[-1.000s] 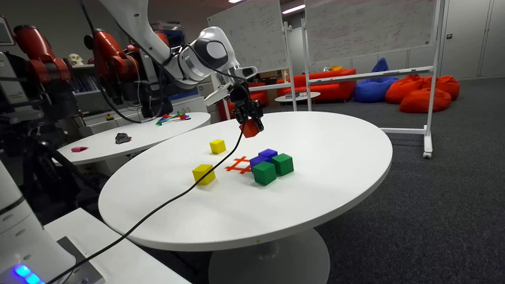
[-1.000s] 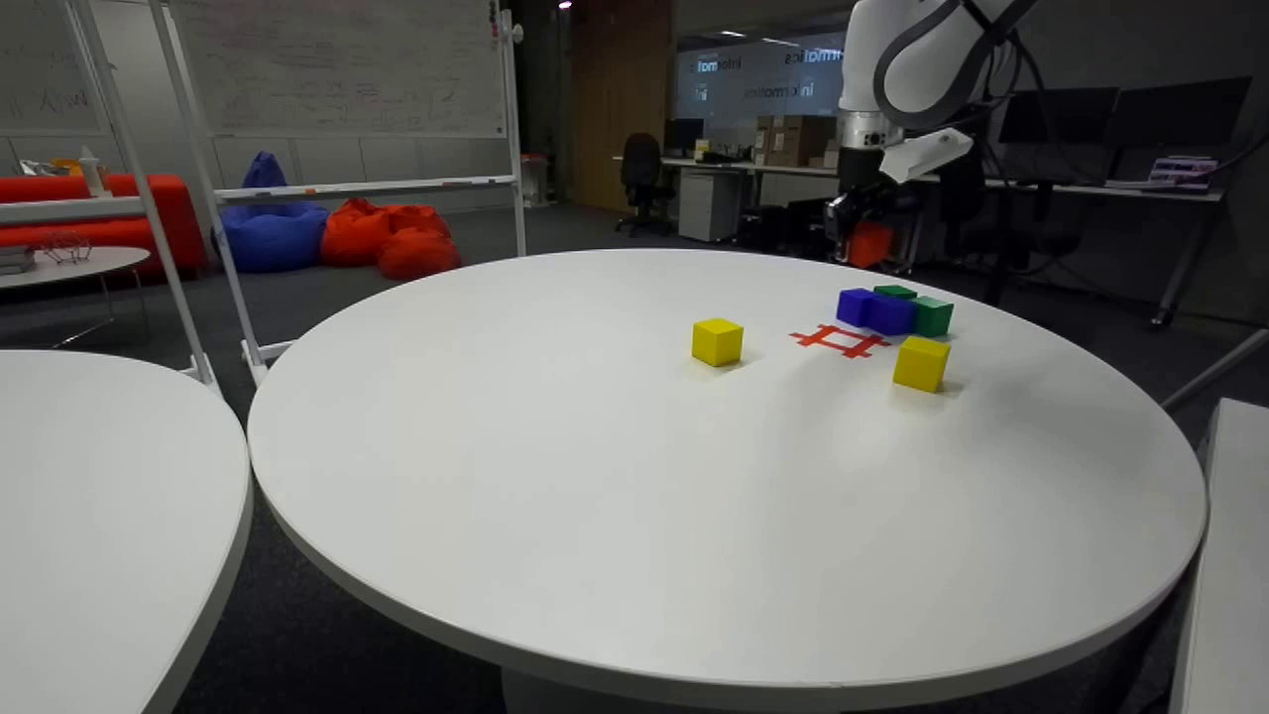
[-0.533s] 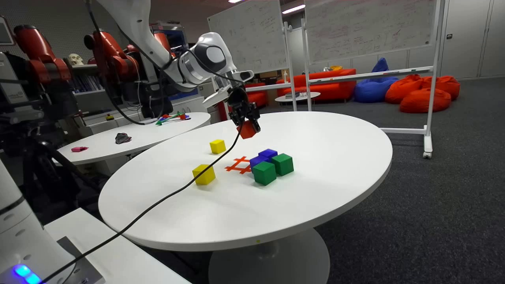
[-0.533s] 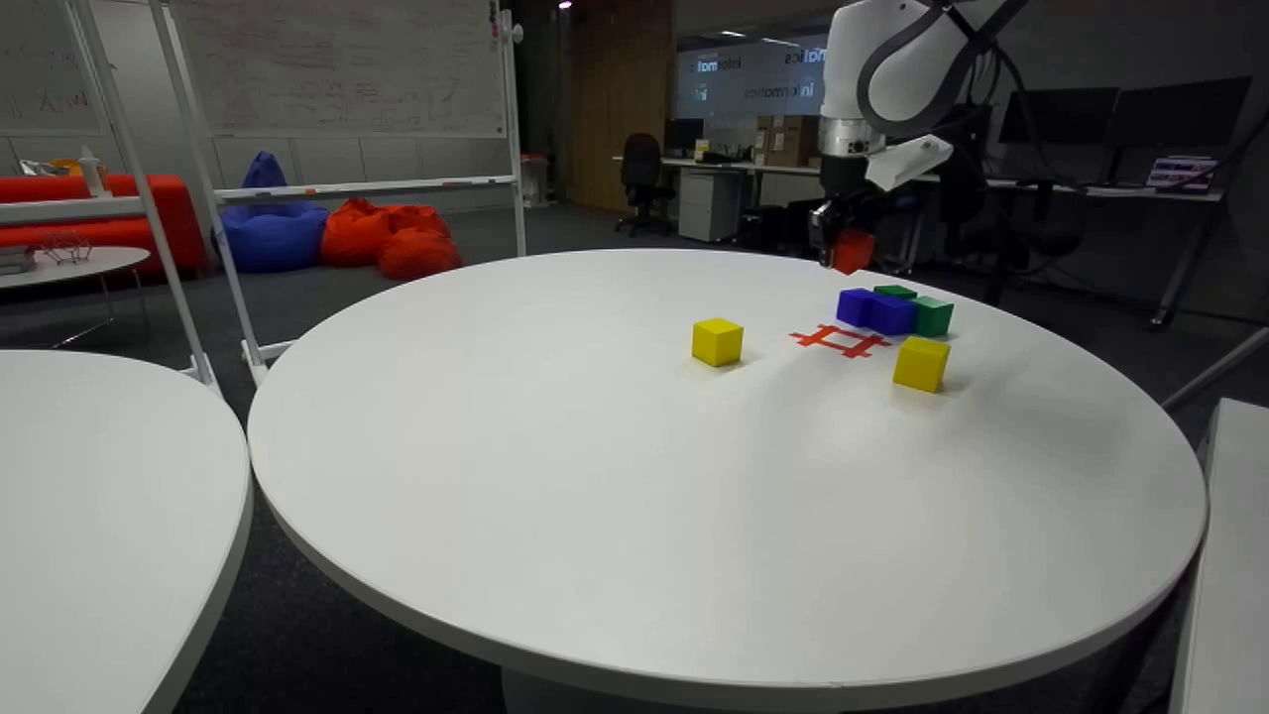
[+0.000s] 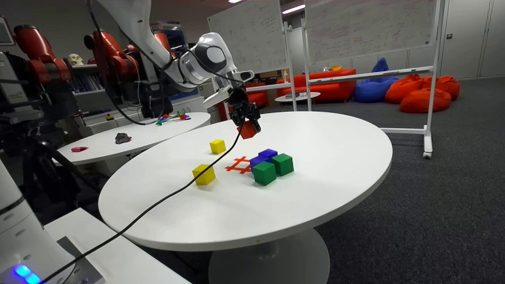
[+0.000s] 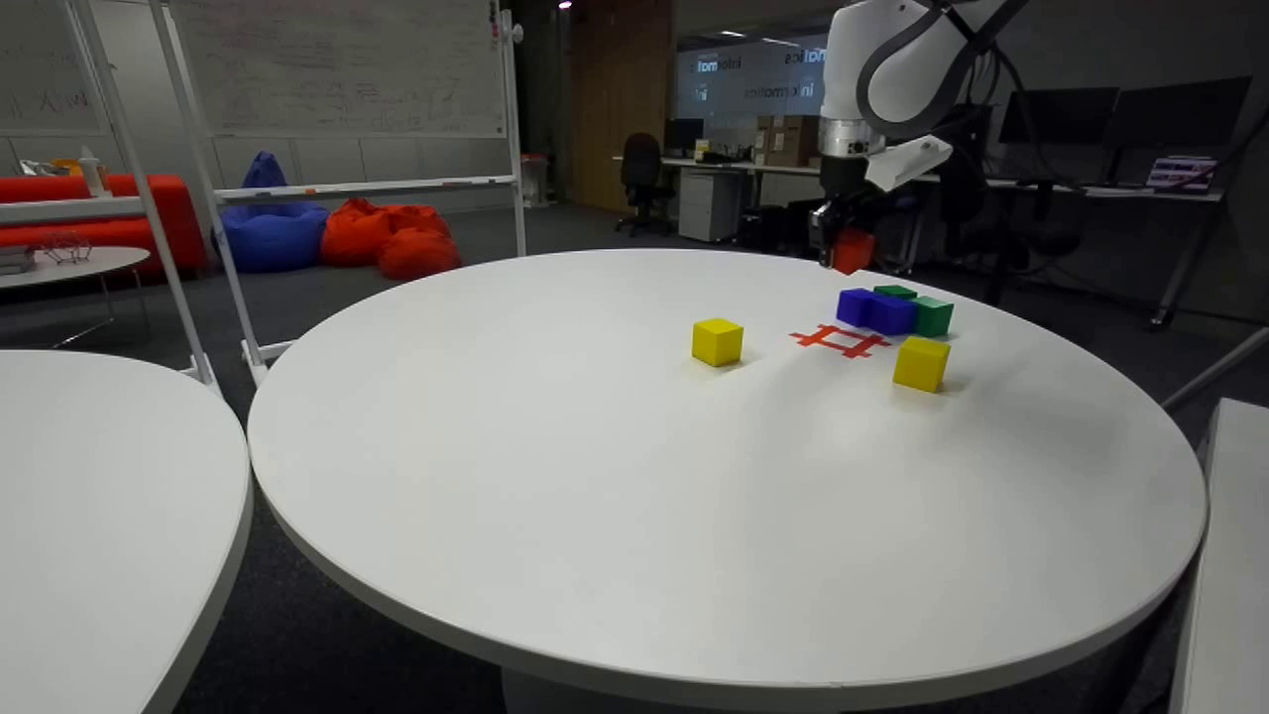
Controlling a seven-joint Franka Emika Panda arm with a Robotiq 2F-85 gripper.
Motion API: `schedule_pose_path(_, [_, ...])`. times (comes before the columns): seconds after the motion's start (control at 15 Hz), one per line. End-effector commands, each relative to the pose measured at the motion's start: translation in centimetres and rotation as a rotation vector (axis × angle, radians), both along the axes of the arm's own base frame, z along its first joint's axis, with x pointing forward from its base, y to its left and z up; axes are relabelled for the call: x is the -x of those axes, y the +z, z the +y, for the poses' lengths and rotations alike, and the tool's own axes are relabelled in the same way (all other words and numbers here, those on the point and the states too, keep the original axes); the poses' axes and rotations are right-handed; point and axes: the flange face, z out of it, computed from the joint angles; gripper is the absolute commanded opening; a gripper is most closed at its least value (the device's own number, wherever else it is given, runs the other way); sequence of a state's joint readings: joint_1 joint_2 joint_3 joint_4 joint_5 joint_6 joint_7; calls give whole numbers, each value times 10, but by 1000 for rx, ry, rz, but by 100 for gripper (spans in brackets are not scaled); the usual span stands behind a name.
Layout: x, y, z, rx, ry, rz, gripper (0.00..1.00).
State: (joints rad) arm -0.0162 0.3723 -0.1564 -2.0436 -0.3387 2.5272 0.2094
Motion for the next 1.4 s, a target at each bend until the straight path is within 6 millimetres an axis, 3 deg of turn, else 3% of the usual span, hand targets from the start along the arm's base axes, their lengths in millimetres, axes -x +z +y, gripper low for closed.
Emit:
schedule_pose_path(0.0, [0,1,0,0,0,1,56])
schedule_pose_path(0.27, [0,1,0,0,0,1,56])
schedule_pose_path(0.33, [0,1,0,0,0,1,31])
schedule_pose_path(0.53, [-2,-6,2,4,23,18,31])
schedule_pose_path(1.07, [-15,-19,43,-48,174,48,31])
schedule_pose_path(1.33, [-17,-19,50,-45,221,55,31])
